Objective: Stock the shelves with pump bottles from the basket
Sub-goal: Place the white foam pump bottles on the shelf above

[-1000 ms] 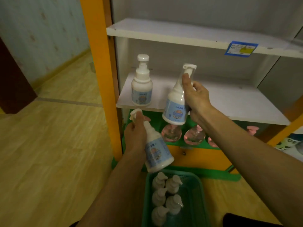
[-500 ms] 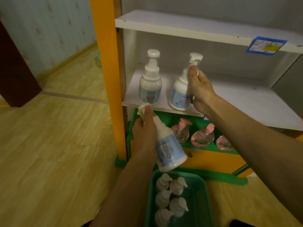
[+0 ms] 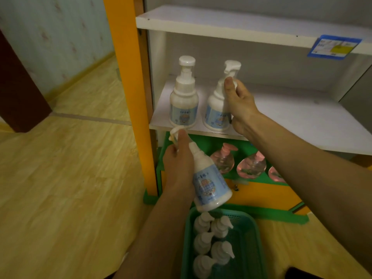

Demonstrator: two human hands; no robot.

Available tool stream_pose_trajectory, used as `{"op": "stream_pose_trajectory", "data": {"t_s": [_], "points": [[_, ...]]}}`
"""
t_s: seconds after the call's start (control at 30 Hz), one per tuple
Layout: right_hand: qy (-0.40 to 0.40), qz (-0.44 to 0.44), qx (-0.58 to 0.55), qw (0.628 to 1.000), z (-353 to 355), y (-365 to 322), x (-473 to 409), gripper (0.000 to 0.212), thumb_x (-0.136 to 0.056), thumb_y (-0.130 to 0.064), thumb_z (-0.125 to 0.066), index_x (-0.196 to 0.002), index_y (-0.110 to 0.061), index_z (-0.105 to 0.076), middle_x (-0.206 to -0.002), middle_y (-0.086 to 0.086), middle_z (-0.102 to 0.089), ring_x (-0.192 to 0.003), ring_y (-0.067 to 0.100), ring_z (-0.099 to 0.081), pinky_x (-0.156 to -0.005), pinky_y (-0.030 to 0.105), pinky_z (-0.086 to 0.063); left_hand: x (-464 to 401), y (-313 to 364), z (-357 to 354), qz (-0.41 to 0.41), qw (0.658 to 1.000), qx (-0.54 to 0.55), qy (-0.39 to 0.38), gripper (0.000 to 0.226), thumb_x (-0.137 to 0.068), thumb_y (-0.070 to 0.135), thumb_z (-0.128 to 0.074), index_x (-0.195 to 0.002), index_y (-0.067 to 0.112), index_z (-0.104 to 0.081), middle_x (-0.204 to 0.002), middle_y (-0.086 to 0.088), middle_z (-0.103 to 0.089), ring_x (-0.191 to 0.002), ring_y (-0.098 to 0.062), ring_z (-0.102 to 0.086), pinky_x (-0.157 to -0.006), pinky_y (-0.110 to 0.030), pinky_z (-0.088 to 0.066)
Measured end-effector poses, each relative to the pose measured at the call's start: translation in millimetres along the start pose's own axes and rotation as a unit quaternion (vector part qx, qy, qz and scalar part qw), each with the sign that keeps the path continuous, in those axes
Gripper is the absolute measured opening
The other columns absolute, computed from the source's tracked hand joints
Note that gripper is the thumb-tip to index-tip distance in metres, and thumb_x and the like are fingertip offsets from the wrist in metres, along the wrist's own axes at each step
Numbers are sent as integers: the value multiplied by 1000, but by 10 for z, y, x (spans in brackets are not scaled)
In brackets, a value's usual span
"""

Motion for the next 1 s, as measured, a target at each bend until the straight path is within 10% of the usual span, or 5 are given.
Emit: {"op": "stream_pose_trajectory", "data": {"t_s": [0.63,0.8,1.0], "points": [[-19,-26,23,999,130,-89,82,35,-95,-46,-44,-122,-25,-53,-96,-14,-61,-79,-1,-55,-61,21,-39,26,-38,-56,5,1000,-9,-12,66,-74,69,-54,-116,18,-59,-112,-10,-66,-99,-28,-66,-89,-49,-53],[20,14,121,992,399,-43,359,64,-91,-47,-53,-145,-23,-27,-144,3,-43,-126,16,-45,-91,28,-36,67,-37,-133,7,999,-17,-40,49,-80,64,-55,-110,25,-58,-110,-7,-67,-98,-27,-67,-89,-48,-53],[-27,60,163,985,842,31,1286,51,-85,-50,-47,-131,-27,-44,-104,-16,-57,-92,-6,-58,-79,16,-49,257,-52,-339,-42,993,-71,-89,55,-82,62,-54,-119,23,-56,-111,-4,-66,-97,-22,-66,-86,-45,-55]]}}
Point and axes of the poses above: each hand's wrist, its own x-axis away from the middle knuckle, its own z-axis out of the back of the hand, y = z × x, the point moved 4 cm from there along -x, towards the middle knuckle
